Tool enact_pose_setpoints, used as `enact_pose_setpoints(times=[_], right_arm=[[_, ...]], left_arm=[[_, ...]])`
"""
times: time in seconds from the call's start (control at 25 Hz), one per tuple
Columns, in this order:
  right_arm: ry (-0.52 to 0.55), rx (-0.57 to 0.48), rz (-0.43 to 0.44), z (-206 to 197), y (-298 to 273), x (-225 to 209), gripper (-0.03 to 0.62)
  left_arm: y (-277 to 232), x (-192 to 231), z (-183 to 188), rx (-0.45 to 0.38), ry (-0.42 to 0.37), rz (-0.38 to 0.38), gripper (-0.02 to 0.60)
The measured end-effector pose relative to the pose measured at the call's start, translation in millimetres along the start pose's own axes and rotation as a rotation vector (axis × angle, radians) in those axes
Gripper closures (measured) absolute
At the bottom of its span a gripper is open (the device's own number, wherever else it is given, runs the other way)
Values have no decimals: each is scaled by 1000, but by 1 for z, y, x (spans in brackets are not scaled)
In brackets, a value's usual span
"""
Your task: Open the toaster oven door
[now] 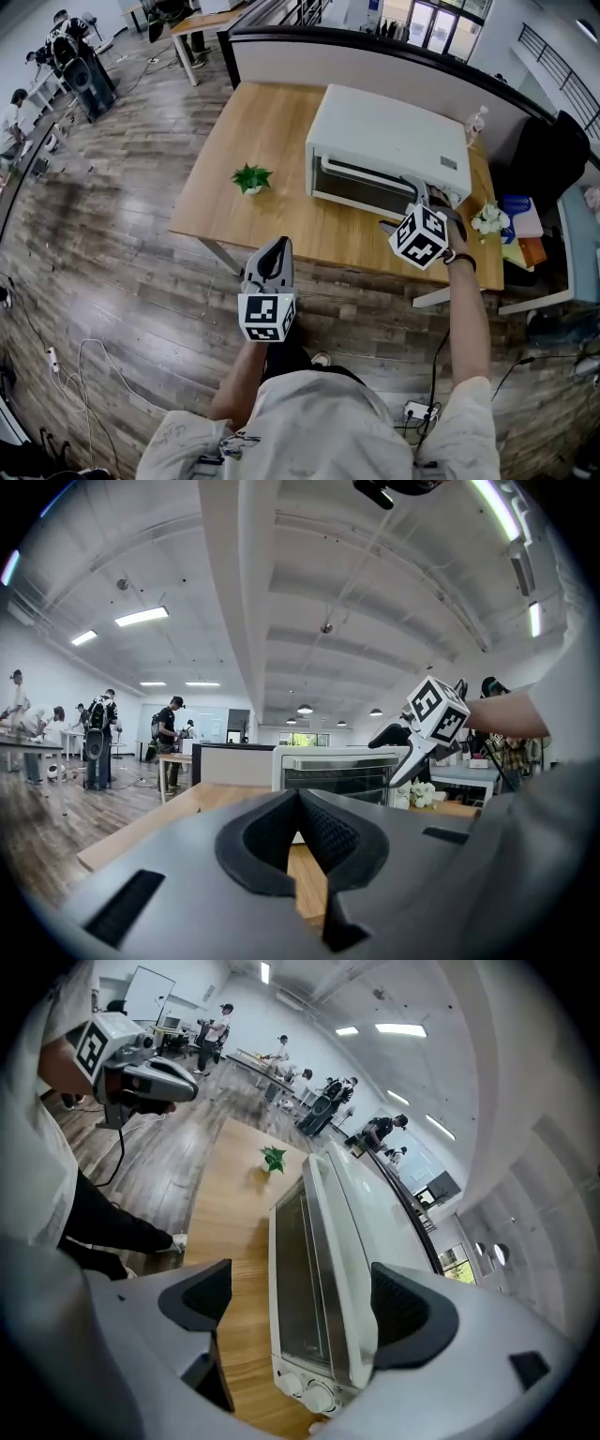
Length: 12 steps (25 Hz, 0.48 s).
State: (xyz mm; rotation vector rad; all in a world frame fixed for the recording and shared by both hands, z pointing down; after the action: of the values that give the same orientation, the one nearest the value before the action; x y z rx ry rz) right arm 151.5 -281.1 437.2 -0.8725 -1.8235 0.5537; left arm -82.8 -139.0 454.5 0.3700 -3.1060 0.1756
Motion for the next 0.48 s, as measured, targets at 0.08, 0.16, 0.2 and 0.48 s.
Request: enact_pose_setpoints(times=[0.08, 0.16, 0.2, 0.48], right_arm=[[15, 23, 9, 1, -8, -2, 117], [30, 54, 30, 0, -16, -2, 117], [38, 76, 48, -2, -19, -1, 117], [56, 164, 134, -9, -38, 1, 117]], left_arm=[[-1, 1, 0, 1, 1, 2, 568], [-2, 2, -1, 1, 1, 3, 568], [-2, 3, -1, 0, 2, 4, 568], [-3, 8, -4, 3, 11, 13, 568]])
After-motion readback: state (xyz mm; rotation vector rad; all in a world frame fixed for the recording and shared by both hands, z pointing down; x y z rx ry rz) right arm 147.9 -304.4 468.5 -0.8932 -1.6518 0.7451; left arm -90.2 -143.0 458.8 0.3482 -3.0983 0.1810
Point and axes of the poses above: the fingertips, and each gripper's own axes: y backward along the fingers, x to its left, z out of its top, the point moved 6 cm from there along y, backward along the fingers
